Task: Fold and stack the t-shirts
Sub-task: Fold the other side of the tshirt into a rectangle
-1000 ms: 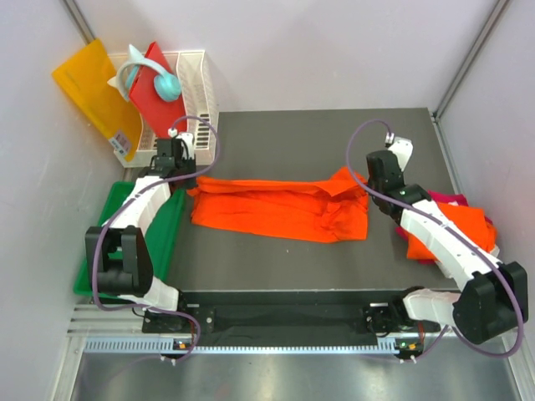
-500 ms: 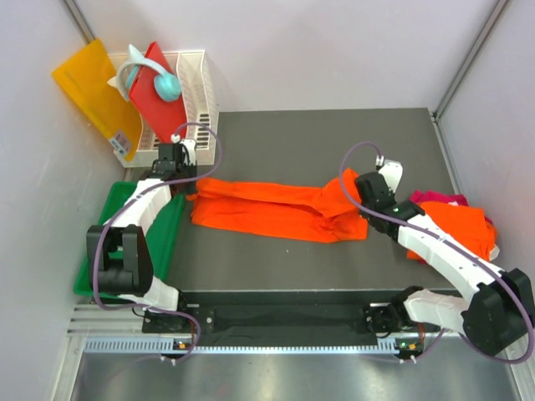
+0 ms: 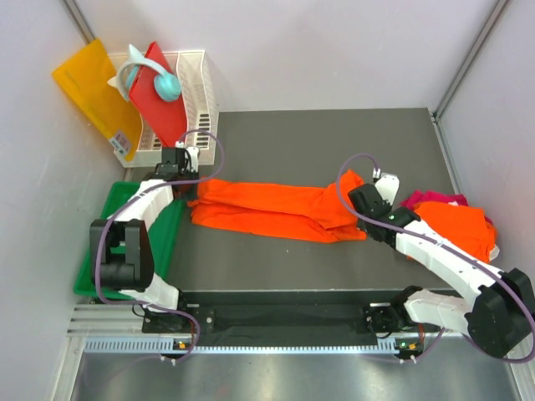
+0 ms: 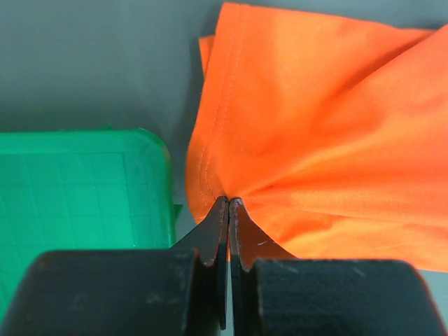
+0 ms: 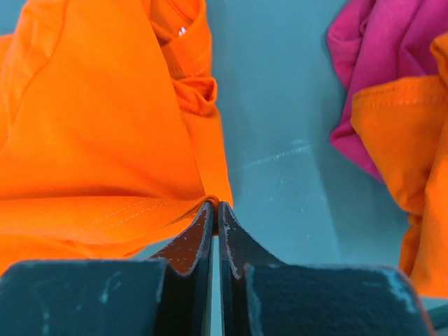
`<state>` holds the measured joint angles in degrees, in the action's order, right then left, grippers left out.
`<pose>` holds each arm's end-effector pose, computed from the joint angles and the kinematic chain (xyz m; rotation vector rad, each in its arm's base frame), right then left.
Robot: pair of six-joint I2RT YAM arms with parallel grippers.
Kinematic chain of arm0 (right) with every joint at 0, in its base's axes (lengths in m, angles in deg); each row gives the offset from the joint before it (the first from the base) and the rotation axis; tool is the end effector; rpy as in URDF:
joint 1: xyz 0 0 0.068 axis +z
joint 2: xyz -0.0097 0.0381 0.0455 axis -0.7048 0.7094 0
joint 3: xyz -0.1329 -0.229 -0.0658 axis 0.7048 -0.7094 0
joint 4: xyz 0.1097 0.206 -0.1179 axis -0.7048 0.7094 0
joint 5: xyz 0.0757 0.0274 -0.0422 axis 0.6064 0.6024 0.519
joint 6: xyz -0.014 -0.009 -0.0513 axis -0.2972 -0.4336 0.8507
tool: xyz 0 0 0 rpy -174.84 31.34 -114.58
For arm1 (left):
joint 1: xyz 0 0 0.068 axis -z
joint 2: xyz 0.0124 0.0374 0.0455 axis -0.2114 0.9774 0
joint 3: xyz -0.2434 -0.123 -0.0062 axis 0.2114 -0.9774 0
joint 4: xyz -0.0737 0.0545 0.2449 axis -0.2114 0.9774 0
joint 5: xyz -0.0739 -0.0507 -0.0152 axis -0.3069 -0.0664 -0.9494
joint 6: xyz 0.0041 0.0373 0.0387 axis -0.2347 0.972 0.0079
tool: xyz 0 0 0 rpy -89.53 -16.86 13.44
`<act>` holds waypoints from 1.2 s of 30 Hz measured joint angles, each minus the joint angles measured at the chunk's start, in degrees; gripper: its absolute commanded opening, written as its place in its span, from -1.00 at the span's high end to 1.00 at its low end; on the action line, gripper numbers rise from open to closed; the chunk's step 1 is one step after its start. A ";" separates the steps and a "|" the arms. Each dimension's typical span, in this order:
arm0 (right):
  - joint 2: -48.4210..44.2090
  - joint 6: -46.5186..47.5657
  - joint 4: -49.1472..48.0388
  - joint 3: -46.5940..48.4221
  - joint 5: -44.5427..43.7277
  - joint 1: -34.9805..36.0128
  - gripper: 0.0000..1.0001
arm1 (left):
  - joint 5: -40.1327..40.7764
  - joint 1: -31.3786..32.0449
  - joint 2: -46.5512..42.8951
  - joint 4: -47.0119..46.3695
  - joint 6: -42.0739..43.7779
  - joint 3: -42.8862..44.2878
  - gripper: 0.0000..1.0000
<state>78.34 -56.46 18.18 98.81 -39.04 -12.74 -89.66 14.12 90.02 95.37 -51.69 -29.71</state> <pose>0.1895 0.0956 0.2317 0.3497 2.3196 -0.1623 0.3217 -0.0113 0.2205 0.1186 2.4998 -0.0151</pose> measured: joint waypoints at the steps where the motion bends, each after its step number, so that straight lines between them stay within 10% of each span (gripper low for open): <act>1: 0.00 -0.37 0.48 0.00 0.00 0.15 1.00 | -0.15 0.00 0.24 0.04 0.04 -0.15 1.00; 16: 0.42 -5.25 6.05 -1.53 0.33 1.95 1.00 | -1.18 0.00 2.84 0.74 1.31 -1.40 0.75; 22: 0.63 -5.86 5.55 -1.51 0.76 2.05 -0.15 | -2.08 -0.04 4.11 1.22 1.60 -1.38 -0.26; 25: 0.90 -4.42 4.33 -0.07 0.83 2.03 -0.28 | -3.52 -0.11 3.82 1.44 1.16 -0.63 -0.44; 36: 17.05 4.07 -5.42 20.26 2.97 0.79 0.02 | -8.72 -0.09 6.86 0.81 -1.95 16.15 -0.26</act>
<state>95.38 -52.39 12.76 119.07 -36.07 -11.95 -98.38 14.03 96.88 96.18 -53.63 -13.56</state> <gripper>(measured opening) 0.525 0.660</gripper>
